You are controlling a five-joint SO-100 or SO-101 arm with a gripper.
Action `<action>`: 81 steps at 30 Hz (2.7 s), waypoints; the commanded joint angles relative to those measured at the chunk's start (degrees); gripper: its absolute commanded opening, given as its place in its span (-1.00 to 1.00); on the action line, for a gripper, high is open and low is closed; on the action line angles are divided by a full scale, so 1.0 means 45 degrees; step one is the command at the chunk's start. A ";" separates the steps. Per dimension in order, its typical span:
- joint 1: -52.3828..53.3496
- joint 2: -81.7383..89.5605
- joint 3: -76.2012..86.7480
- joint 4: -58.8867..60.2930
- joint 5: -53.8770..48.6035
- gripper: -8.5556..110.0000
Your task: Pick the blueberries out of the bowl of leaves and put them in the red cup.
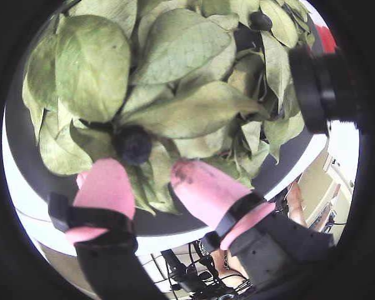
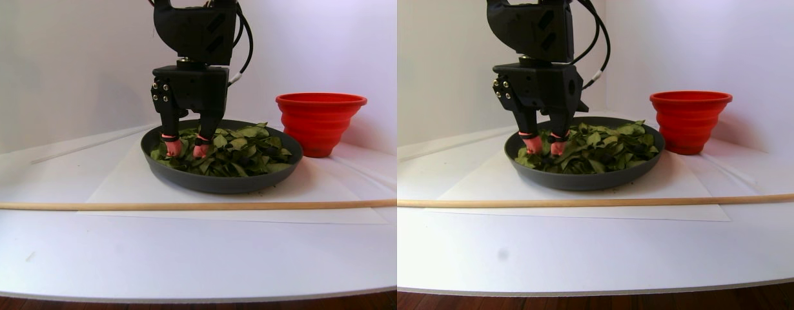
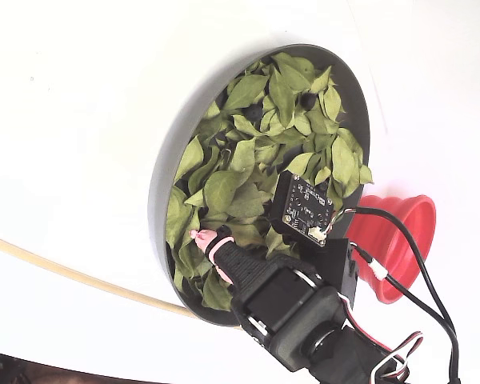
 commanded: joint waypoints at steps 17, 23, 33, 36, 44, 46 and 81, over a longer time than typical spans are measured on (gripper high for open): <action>0.0234 -0.0879 -0.0996 -0.0801 -0.0352 -0.62; 0.0293 -0.1074 -0.1133 -0.0840 -0.0488 -0.61; 0.0176 -0.0332 -0.1191 -0.0156 -0.0430 -0.60; 0.0156 -0.0098 -0.1191 0.0039 -0.0371 -0.60; 0.0254 0.0371 -0.1387 0.0391 -0.0293 -0.60; 0.0312 0.0371 -0.1445 0.0391 -0.0293 -0.60; 0.0449 -0.0859 -0.1016 -0.0605 -0.0488 -0.60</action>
